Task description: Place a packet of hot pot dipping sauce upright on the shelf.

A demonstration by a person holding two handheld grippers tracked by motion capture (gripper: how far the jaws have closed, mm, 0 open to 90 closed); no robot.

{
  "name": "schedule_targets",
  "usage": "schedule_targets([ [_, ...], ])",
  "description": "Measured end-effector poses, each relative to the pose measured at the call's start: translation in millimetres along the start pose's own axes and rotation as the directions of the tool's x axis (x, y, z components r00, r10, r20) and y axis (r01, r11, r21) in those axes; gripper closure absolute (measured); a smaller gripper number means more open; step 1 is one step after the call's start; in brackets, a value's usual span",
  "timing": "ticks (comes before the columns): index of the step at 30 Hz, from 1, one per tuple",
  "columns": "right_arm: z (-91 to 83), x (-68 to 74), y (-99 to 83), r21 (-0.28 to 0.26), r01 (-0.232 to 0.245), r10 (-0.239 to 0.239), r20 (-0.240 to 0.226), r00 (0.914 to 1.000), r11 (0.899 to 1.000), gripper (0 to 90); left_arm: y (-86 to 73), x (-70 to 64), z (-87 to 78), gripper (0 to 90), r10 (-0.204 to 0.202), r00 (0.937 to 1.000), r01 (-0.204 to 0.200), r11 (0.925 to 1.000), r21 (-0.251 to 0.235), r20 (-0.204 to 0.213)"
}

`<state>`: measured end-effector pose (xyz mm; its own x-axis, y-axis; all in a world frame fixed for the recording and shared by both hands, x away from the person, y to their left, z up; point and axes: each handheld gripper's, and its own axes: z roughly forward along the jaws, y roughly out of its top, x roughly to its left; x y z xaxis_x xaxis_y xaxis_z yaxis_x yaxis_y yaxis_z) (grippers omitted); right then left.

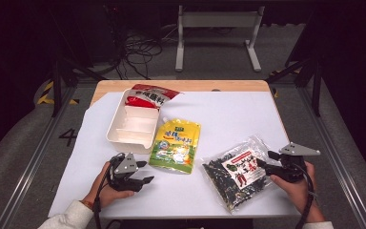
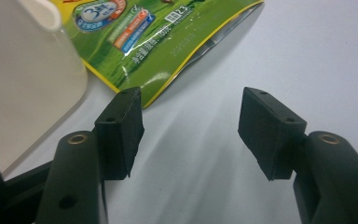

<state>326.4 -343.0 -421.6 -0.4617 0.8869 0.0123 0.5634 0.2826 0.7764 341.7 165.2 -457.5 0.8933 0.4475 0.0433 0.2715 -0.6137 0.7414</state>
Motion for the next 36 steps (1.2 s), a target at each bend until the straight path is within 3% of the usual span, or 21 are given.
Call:
schedule_targets([
  [3,3.6,-10.1,-6.2,0.051,-0.012,0.011,0.025,0.9996,0.999,34.2,2.2,-1.1,2.7,40.4,0.010,0.9999,-0.010,0.9999,0.003,0.007],
  [4,6.6,-18.6,-11.5,0.053,-0.061,0.061,0.000,0.9981,0.997,30.5,3.2,-1.6,3.6,40.2,0.015,0.9998,-0.015,0.9999,0.004,0.010],
  [10,9.9,-30.0,-13.6,0.056,-0.093,0.093,0.010,0.9957,0.994,19.9,6.8,-5.7,12.7,39.6,0.042,0.9988,-0.043,0.9985,0.035,0.027],
  [11,11.9,-33.0,-14.2,0.087,-0.105,0.103,0.027,0.9944,0.991,17.6,7.7,-7.3,13.7,39.6,0.046,0.9984,-0.047,0.9983,0.035,0.032],
  [15,14.3,-45.1,-19.9,0.095,-0.167,0.170,-0.024,0.9851,0.981,17.8,10.2,-10.7,14.0,39.4,0.056,0.9969,-0.058,0.9979,0.029,0.055],
  [20,18.3,-40.9,-14.3,0.107,-0.147,0.151,-0.032,0.9880,0.983,33.7,13.8,-14.3,16.4,39.2,0.068,0.9952,-0.070,0.9971,0.029,0.071],
  [21,20.5,-38.7,-12.2,0.106,-0.152,0.158,-0.053,0.9860,0.983,36.4,15.6,-15.3,17.7,39.2,0.061,0.9952,-0.063,0.9978,0.021,0.076],
  [23,26.4,-33.6,-7.8,0.107,-0.125,0.130,-0.045,0.9904,0.986,42.3,21.0,-17.2,19.6,39.2,0.072,0.9934,-0.074,0.9972,0.015,0.090],
  [25,32.2,-29.7,-2.4,0.112,-0.124,0.132,-0.059,0.9895,0.986,53.3,27.6,-18.7,21.5,39.1,0.061,0.9912,-0.060,0.9981,-0.011,0.117],
  [27,38.9,-26.5,2.5,0.111,-0.112,0.120,-0.076,0.9898,0.988,58.5,34.0,-19.2,23.8,38.3,0.051,0.9894,-0.048,0.9985,-0.025,0.136],
  [31,50.4,-17.3,14.1,0.108,-0.072,0.085,-0.118,0.9895,0.992,69.5,49.1,-18.8,31.9,35.2,0.030,0.9822,-0.021,0.9985,-0.051,0.185],
  [34,58.7,-9.8,22.1,0.103,-0.033,0.046,-0.131,0.9903,0.994,73.6,58.1,-18.8,39.7,32.9,0.027,0.9777,-0.019,0.9989,-0.043,0.208],
  [35,60.6,-8.4,23.9,0.097,-0.027,0.040,-0.129,0.9909,0.995,81.8,60.6,-18.8,42.5,32.2,0.024,0.9755,-0.016,0.9990,-0.042,0.219],
  [36,62.3,-7.0,26.3,0.086,-0.018,0.028,-0.120,0.9924,0.996,83.0,63.1,-18.7,45.4,31.2,0.026,0.9736,-0.018,0.9992,-0.035,0.227],
])
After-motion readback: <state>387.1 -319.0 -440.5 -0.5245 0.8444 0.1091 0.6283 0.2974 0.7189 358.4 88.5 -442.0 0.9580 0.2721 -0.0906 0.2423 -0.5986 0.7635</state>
